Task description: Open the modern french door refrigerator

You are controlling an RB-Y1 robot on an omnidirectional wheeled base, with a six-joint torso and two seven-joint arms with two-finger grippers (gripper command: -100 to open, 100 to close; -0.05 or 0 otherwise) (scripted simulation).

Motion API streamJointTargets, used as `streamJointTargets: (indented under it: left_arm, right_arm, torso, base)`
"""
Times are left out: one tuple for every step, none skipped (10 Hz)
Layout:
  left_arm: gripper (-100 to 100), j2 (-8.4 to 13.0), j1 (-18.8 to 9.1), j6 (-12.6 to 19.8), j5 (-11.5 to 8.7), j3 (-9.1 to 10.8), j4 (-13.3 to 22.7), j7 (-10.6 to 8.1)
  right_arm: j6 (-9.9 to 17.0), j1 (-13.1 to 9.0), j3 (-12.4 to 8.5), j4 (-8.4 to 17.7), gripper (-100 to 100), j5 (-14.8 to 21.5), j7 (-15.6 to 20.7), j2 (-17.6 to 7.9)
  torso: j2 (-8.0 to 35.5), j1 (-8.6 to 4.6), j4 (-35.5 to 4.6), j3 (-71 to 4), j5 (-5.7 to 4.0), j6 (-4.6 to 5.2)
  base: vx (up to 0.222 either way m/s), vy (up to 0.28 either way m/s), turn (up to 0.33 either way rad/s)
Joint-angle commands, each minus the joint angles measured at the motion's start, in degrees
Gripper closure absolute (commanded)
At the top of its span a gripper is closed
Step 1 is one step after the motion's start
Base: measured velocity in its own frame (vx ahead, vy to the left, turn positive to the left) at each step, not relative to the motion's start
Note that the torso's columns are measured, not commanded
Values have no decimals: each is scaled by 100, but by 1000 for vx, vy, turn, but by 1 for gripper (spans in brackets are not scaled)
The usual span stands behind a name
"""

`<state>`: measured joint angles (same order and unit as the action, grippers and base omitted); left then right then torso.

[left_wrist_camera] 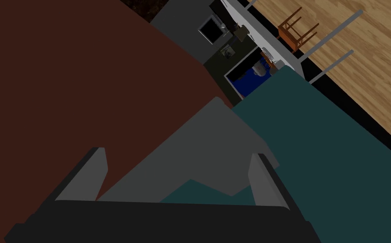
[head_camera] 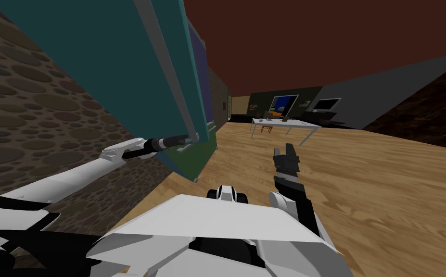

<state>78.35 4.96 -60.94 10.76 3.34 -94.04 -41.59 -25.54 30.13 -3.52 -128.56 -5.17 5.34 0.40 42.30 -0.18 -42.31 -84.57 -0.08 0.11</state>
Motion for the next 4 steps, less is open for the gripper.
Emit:
streamJointTargets:
  left_arm:
    - [0,1,1,3,0,1,4,0]
    - [0,1,2,6,1,1,7,0]
    - [0,1,3,7,1,1,9,1]
    - [0,1,3,9,2,1,10,1]
  right_arm:
    - [0,0,0,0,0,0,0,0]
    - [0,0,0,0,0,0,0,0]
    - [0,0,0,0,0,0,0,0]
    - [0,0,0,0,0,0,0,0]
  torso:
    - [3,5,0,2,3,-4]
    - [4,9,0,3,4,-7]
    - [3,13,0,3,5,-8]
    - [2,15,0,2,6,-9]
  base:
    - [0,0,0]
    - [0,0,0]
    - [0,0,0]
    - [0,0,0]
